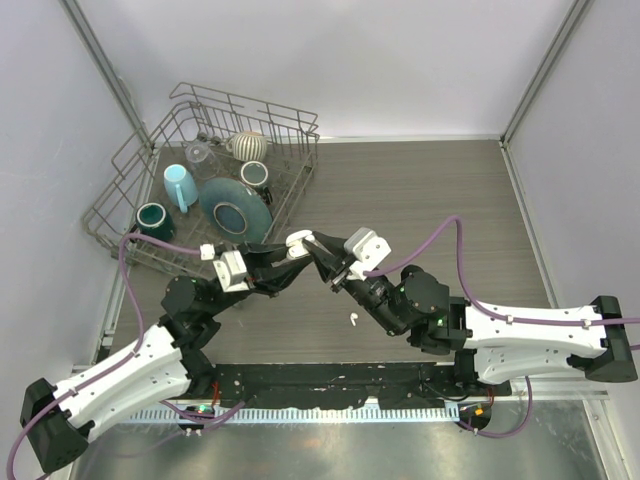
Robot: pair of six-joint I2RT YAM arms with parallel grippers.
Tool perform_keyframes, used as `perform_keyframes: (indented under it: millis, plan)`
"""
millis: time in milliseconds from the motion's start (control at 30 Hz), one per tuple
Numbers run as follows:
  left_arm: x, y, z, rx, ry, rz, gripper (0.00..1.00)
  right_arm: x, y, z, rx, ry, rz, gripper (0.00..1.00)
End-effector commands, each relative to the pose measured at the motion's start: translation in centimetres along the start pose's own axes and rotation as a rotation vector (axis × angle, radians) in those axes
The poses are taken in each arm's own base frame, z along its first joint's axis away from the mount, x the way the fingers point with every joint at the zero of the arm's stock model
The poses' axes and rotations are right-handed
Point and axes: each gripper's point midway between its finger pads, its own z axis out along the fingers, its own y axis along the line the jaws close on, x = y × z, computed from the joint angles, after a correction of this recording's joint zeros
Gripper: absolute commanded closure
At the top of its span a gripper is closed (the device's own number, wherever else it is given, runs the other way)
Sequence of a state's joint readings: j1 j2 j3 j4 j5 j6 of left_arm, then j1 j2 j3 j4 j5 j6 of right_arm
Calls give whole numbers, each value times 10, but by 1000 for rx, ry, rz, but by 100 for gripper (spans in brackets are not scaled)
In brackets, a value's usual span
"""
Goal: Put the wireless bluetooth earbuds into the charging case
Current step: Place the earbud in the charging case.
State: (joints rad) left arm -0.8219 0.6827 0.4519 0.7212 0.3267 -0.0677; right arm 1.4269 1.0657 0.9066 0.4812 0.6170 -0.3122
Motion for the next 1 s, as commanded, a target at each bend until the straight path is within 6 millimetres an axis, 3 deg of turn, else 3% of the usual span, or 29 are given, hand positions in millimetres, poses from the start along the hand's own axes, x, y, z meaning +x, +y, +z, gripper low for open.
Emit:
perform_keyframes:
  millis: [0,567,667,767,800,900,967]
  plan:
    - [-44,13,6,-62,-150,47,100,14,28,-7,-136,41,2,99]
    - [-43,16,6,-83,-155,53,100,19,38,-14,-216,54,-22,99]
    - [-41,17,5,-84,-149,52,100,16,37,-13,-205,44,-8,85]
    - [-39,16,5,-80,-142,49,100,12,29,-12,-161,34,19,58]
    - [-39,15,5,-78,-142,49,100,4,24,-13,-141,9,48,37]
    - [-38,15,4,-78,-134,48,100,-10,6,-15,-57,-49,117,12]
    - [-35,15,4,-79,-126,49,100,-20,-9,-21,1,-82,174,7]
